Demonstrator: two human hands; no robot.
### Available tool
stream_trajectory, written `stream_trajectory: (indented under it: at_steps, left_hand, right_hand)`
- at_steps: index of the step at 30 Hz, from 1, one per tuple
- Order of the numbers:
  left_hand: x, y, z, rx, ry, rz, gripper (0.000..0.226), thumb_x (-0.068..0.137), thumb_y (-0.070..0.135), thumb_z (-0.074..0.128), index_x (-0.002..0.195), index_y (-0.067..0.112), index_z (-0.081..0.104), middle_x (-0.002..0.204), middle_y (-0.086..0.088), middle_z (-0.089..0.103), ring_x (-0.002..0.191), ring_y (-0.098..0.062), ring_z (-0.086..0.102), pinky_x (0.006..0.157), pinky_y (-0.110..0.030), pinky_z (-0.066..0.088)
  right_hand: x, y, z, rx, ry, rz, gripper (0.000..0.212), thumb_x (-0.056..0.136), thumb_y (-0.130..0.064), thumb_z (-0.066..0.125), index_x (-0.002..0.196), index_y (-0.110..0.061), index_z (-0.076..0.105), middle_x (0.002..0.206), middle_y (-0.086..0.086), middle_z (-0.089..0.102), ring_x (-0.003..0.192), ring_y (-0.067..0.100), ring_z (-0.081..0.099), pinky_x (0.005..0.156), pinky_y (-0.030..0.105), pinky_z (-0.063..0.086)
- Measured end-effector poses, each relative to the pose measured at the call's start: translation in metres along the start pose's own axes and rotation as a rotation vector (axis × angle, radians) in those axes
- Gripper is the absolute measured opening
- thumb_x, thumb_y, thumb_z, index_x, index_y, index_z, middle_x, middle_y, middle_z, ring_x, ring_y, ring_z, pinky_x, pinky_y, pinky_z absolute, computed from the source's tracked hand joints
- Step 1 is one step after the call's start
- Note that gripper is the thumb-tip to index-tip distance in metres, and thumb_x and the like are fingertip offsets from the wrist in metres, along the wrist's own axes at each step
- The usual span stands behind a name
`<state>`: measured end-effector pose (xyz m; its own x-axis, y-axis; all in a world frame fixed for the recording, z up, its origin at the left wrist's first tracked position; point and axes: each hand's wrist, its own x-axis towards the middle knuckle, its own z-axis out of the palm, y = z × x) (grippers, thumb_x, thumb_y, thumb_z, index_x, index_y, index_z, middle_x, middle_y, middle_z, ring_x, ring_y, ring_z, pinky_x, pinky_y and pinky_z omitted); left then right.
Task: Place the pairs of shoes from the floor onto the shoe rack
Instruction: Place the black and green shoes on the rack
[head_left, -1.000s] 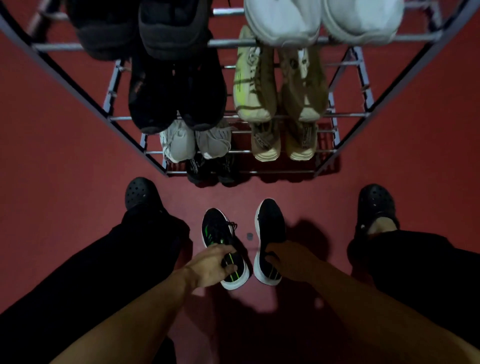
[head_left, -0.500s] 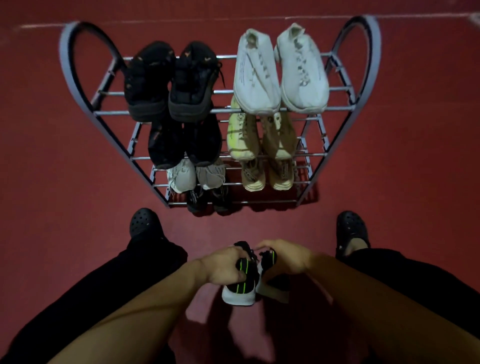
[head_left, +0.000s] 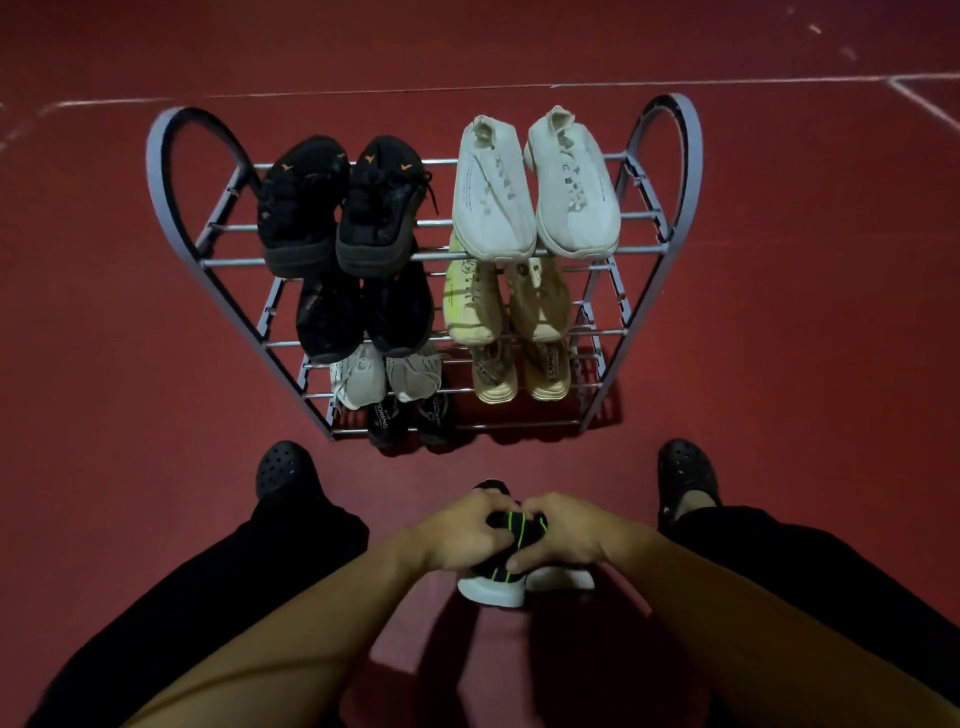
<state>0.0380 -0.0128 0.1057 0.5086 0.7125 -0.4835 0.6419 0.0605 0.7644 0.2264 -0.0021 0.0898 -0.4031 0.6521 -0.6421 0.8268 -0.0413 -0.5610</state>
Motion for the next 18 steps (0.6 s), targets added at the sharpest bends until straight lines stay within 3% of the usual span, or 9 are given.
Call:
stream_trajectory:
  at_steps: [3, 5, 8, 12, 14, 16, 18]
  left_hand:
    - [0.001, -0.008, -0.001, -0.275, 0.106, -0.077, 0.029, 0.084, 0.014, 0.051, 0.107, 0.019, 0.067, 0.102, -0.003, 0.070, 0.091, -0.007, 0.061, 0.081, -0.020, 0.048]
    - [0.003, -0.013, -0.003, -0.447, 0.228, -0.139, 0.027, 0.095, 0.007, 0.050, 0.117, 0.014, 0.064, 0.104, 0.000, 0.067, 0.093, -0.010, 0.060, 0.079, -0.019, 0.047]
    - [0.003, -0.013, -0.001, -0.605, 0.365, -0.410, 0.020, 0.102, 0.020, 0.049, 0.121, 0.015, 0.054, 0.096, 0.003, 0.057, 0.082, -0.010, 0.054, 0.071, -0.025, 0.045]
    - [0.004, -0.013, 0.018, -0.784, 0.155, -0.776, 0.025, 0.100, 0.044, 0.047, 0.110, 0.020, 0.046, 0.103, -0.003, 0.051, 0.102, -0.029, 0.056, 0.077, -0.044, 0.055]
    - [0.012, -0.014, 0.030, -1.028, 0.087, -0.778, 0.032, 0.101, 0.041, 0.050, 0.101, 0.010, 0.055, 0.100, -0.012, 0.058, 0.099, -0.033, 0.064, 0.077, -0.045, 0.060]
    - [0.024, -0.012, 0.040, -1.339, 0.092, -0.717, 0.034, 0.104, 0.032, 0.049, 0.103, 0.001, 0.062, 0.089, -0.020, 0.072, 0.080, -0.032, 0.074, 0.062, -0.039, 0.063]
    - [0.039, -0.012, 0.049, -1.566, 0.160, -0.664, 0.032, 0.105, 0.018, 0.046, 0.112, -0.010, 0.060, 0.081, -0.027, 0.073, 0.067, -0.034, 0.074, 0.052, -0.039, 0.062]
  right_hand:
    - [0.000, -0.002, 0.002, -0.115, 0.102, 0.005, 0.038, 0.064, -0.045, 0.085, 0.075, -0.025, 0.056, 0.075, -0.009, 0.055, 0.066, 0.009, 0.051, 0.055, 0.026, 0.035]
    - [0.001, -0.002, 0.004, -0.260, 0.171, 0.018, 0.042, 0.064, -0.052, 0.082, 0.088, -0.025, 0.061, 0.091, -0.003, 0.051, 0.085, 0.016, 0.051, 0.064, 0.030, 0.036]
    - [0.005, 0.006, 0.013, -0.337, 0.250, 0.078, 0.056, 0.067, -0.056, 0.077, 0.110, -0.024, 0.063, 0.109, -0.001, 0.046, 0.110, 0.021, 0.047, 0.081, 0.033, 0.043]
    - [0.012, 0.018, 0.022, -0.367, 0.366, 0.095, 0.056, 0.075, -0.056, 0.071, 0.117, -0.021, 0.061, 0.126, 0.006, 0.043, 0.120, 0.028, 0.040, 0.095, 0.042, 0.047]
    - [0.018, 0.023, 0.024, -0.375, 0.418, 0.106, 0.055, 0.080, -0.053, 0.070, 0.121, -0.017, 0.059, 0.130, 0.010, 0.040, 0.123, 0.030, 0.036, 0.097, 0.043, 0.046]
    - [0.025, 0.028, 0.025, -0.382, 0.493, 0.105, 0.053, 0.082, -0.049, 0.070, 0.121, -0.015, 0.061, 0.133, 0.012, 0.040, 0.124, 0.031, 0.036, 0.098, 0.041, 0.045]
    - [0.035, 0.033, 0.029, -0.400, 0.598, 0.091, 0.047, 0.077, -0.047, 0.077, 0.108, -0.013, 0.067, 0.122, 0.014, 0.048, 0.115, 0.031, 0.046, 0.091, 0.038, 0.049]
